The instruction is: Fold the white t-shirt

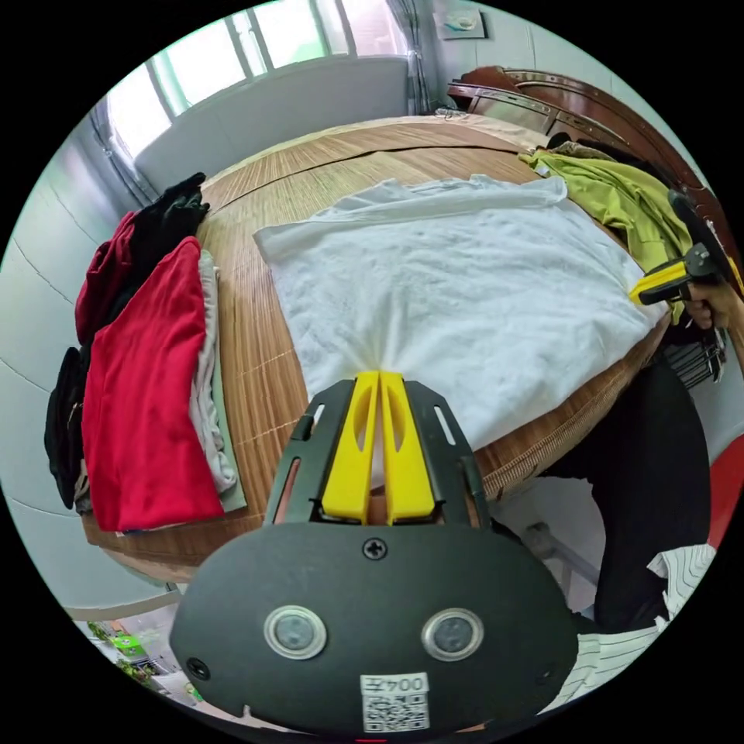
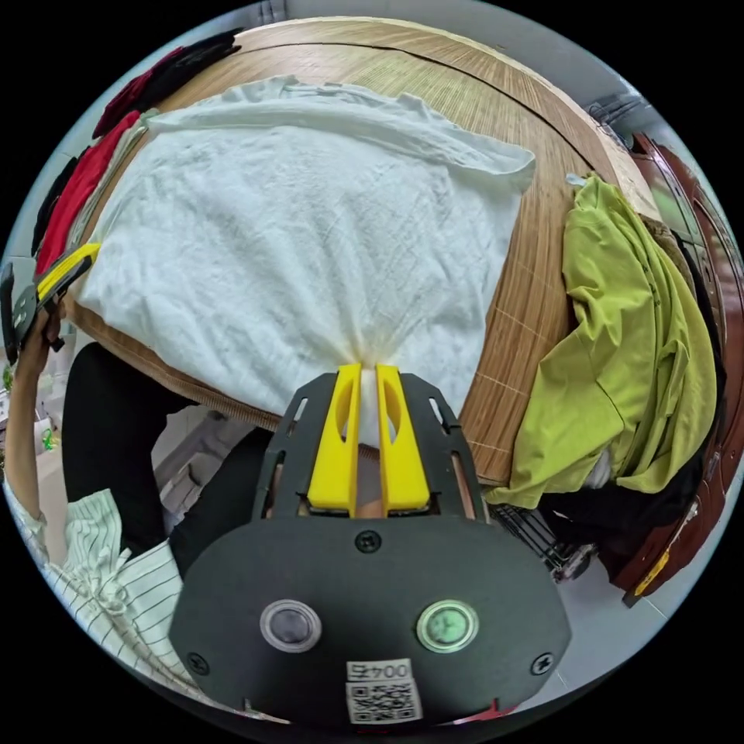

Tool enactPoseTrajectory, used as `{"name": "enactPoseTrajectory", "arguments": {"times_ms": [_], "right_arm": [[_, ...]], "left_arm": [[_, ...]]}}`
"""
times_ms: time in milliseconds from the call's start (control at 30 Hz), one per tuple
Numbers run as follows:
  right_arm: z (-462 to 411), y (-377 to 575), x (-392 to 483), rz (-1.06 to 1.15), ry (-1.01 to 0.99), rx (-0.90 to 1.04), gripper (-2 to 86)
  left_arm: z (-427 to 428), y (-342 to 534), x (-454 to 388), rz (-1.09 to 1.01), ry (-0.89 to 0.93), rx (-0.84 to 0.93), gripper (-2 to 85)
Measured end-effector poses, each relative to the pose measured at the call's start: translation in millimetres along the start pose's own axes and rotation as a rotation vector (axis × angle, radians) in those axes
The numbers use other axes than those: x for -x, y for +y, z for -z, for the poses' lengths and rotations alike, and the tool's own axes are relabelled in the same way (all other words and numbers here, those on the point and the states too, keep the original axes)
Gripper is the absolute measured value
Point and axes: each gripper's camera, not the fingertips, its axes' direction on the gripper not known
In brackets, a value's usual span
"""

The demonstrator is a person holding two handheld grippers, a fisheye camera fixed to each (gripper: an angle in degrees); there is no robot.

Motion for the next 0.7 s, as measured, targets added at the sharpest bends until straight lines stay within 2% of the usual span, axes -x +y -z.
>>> {"name": "enactPoseTrajectory", "arguments": {"times_ms": [167,400,700], "right_arm": [[-28,5,49,0.071,0.109,0.010,4.9],[-37,17,47,0.035,0.031,-0.005,4.4],[-21,54,41,0.008,0.064,-0.079,3.6]], "left_arm": [[7,-3,-46,-0.120,-0.100,0.010,0.4],[18,-6,-81,-0.176,-0.131,0.038,0.3],[34,13,-101,-0.118,-0.178,0.010,0.7]]}}
